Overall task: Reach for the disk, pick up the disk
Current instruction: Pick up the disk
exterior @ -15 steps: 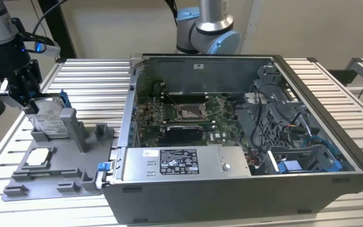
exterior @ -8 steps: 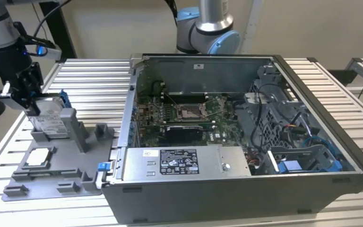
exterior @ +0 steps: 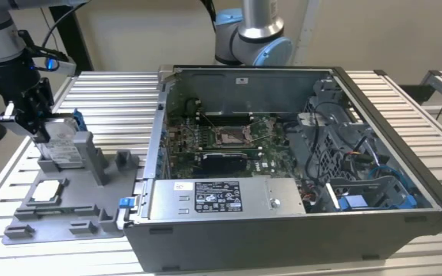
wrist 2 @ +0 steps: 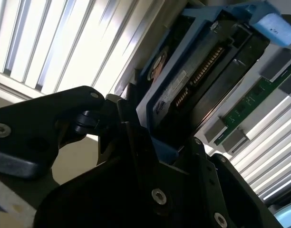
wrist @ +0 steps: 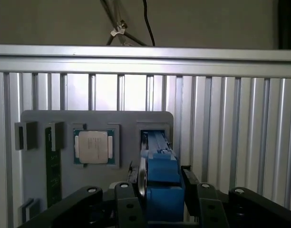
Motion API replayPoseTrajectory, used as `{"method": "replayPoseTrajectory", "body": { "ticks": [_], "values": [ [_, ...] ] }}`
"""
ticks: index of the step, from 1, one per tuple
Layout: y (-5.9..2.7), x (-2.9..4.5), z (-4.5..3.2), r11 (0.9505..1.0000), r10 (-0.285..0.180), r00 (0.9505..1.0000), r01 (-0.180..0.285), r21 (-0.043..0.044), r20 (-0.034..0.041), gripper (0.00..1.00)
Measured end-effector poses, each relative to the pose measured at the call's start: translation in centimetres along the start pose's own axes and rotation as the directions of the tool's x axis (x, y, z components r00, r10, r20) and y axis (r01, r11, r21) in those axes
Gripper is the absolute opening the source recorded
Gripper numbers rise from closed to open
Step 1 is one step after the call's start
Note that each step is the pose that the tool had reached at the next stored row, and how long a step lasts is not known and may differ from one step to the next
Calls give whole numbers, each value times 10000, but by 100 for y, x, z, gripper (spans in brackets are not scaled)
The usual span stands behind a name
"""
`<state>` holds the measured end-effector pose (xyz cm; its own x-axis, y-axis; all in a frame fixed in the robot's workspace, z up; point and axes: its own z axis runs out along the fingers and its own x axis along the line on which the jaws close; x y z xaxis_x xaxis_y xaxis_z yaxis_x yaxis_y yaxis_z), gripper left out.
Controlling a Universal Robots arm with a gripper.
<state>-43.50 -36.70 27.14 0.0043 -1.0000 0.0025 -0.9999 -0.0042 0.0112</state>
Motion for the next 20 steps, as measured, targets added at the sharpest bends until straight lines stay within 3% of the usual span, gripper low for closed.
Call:
{"method": "replayPoseTrajectory", "body": {
  "ticks": [12,13,20],
  "values": [
    [0,0,7,10000,0,10000,0,1,-19,100],
    [0,0,7,10000,0,10000,0,0,-24,0],
    [0,0,7,10000,0,10000,0,1,-32,0]
  ]
}}
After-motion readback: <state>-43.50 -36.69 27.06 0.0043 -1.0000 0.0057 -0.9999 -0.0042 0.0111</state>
